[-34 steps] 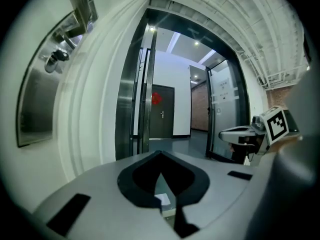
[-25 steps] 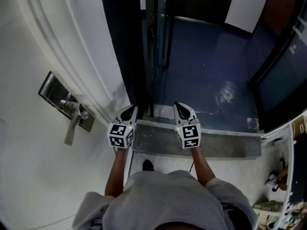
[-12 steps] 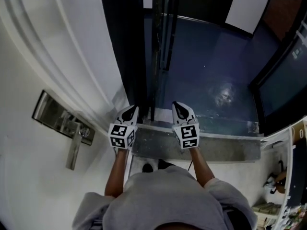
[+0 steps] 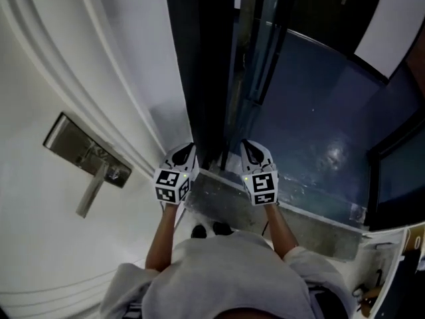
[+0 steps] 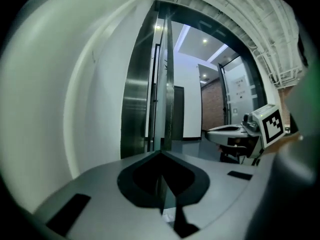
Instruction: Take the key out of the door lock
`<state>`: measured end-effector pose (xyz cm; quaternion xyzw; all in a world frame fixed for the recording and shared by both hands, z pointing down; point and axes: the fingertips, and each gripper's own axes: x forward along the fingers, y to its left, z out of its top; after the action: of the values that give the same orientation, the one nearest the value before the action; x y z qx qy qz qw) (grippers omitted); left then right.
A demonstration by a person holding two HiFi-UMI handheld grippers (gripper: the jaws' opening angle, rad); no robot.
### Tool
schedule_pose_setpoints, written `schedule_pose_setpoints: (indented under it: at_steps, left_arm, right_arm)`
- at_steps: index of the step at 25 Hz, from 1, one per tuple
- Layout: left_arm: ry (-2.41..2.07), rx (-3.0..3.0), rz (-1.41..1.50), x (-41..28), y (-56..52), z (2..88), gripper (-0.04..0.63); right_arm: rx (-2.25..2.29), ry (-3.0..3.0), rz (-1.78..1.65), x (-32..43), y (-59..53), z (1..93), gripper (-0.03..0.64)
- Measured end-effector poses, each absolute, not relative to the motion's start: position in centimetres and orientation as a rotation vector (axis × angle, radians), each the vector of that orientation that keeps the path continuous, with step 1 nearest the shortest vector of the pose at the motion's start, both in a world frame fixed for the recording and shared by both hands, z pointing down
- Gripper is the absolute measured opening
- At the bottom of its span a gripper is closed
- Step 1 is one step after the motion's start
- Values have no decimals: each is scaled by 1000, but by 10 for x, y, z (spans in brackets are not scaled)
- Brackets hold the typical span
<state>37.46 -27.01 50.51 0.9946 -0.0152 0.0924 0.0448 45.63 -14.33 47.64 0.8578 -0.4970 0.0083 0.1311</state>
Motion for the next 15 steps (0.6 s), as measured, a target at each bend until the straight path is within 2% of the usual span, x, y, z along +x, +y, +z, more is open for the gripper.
schedule_pose_setpoints:
  at_steps: [9,15]
  left_arm:
    - [-553,2989,274,307,-306,498,17]
    - [-989,2858,261,203,-322,494,17]
  right_arm:
    - [2211,-1867,-24,423,-213,481,23]
    - [1916,-2192,-92,344,-269,477,23]
